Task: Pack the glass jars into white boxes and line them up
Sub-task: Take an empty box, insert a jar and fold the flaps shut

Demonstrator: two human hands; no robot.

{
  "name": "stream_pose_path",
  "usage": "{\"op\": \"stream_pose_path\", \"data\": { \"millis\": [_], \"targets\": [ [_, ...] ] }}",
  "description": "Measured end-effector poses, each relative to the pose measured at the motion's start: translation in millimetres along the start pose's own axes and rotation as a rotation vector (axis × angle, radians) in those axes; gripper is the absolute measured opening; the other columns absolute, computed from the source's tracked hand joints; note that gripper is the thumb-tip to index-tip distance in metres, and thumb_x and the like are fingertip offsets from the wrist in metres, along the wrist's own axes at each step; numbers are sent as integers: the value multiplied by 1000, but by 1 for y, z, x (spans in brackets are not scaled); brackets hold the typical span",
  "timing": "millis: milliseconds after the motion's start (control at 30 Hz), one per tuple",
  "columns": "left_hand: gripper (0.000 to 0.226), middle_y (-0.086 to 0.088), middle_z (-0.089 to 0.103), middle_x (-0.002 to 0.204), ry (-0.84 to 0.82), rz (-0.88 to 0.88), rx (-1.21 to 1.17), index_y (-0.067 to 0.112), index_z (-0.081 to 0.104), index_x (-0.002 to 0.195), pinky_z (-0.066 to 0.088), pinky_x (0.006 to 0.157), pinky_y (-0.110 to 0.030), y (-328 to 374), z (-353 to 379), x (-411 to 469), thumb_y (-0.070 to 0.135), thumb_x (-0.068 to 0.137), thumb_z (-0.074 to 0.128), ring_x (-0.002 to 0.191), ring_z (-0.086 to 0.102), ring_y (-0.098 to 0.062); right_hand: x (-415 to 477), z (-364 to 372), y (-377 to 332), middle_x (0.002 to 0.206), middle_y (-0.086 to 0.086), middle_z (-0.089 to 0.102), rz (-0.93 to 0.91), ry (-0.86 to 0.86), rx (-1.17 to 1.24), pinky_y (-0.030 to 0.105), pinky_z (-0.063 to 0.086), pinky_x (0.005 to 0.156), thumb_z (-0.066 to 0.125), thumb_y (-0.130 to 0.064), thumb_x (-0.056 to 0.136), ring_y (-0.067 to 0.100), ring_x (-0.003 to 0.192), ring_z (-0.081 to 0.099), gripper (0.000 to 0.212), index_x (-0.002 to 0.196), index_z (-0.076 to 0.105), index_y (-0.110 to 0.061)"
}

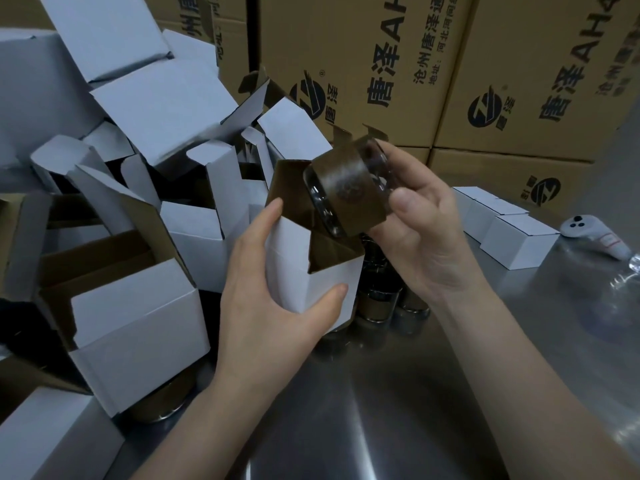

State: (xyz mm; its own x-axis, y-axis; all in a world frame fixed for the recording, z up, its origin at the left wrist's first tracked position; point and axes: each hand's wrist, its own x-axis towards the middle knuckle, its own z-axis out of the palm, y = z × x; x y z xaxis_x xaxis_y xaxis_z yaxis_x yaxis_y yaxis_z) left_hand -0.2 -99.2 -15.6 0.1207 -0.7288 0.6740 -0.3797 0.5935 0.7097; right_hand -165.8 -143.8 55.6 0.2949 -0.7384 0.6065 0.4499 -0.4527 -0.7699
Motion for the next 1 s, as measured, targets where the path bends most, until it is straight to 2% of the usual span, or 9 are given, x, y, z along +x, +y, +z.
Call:
{"op": "stream_pose_path", "data": {
  "millis": [133,300,433,500,567,633,700,833,1000],
  "targets": [
    [91,30,41,138,-2,-5,-7,46,32,141,37,107,-27,-1,-1,1,42,65,80,133,38,6,4,1,3,116,8,60,-6,0,-126,33,54,84,63,-18,74,22,108,62,59,129,50,0],
    [88,28,40,141,-20,-21,-64,47,33,141,41,111,-43,0,-4,2,43,66,80,136,39,-2,13,-12,-8,117,13,62,4,-30,-355,39,54,86,64,-22,77,27,109,62,57,128,53,-1],
    [86,21,42,145,-53,-33,-152,47,35,141,41,110,-46,-1,-7,5,45,67,78,138,41,-10,20,-19,-20,120,8,66,24,-129,-560,40,49,97,67,-23,79,27,118,59,50,126,59,-9],
    [85,17,45,145,-67,-47,-194,48,36,140,45,107,-47,-1,-8,5,46,67,78,136,45,-14,22,-17,-26,120,5,66,51,-183,-637,39,52,93,70,-23,78,24,119,58,50,126,60,-14],
    [84,16,46,144,-80,-59,-244,48,37,140,50,102,-44,-1,-8,5,47,66,78,132,49,-13,24,-13,-30,120,2,66,102,-238,-643,46,56,88,74,-19,75,22,119,58,52,125,58,-17],
    [84,11,48,144,-101,-56,-314,47,38,141,51,100,-43,-1,-9,7,44,68,78,131,51,-16,26,-10,-33,122,5,66,160,-290,-644,56,52,92,77,-9,74,27,117,59,56,125,55,-15],
    [82,9,52,142,-117,-43,-376,48,38,142,53,98,-37,0,-12,8,40,70,77,129,54,-16,29,-7,-38,123,9,67,236,-351,-666,58,48,96,75,-2,73,32,112,61,57,124,53,-15],
    [87,15,58,134,-168,-58,-439,46,32,145,54,87,-22,1,-15,9,37,71,76,120,60,-11,35,-4,-50,122,0,68,388,-473,-774,45,50,99,75,-4,72,12,111,64,60,123,50,-22],
    [87,6,56,137,-232,-41,-434,42,32,147,53,97,-44,2,-17,8,35,72,76,125,57,-21,40,4,-61,120,-12,68,493,-620,-932,29,51,98,80,-4,72,5,115,61,59,121,51,-20]
  ]
}}
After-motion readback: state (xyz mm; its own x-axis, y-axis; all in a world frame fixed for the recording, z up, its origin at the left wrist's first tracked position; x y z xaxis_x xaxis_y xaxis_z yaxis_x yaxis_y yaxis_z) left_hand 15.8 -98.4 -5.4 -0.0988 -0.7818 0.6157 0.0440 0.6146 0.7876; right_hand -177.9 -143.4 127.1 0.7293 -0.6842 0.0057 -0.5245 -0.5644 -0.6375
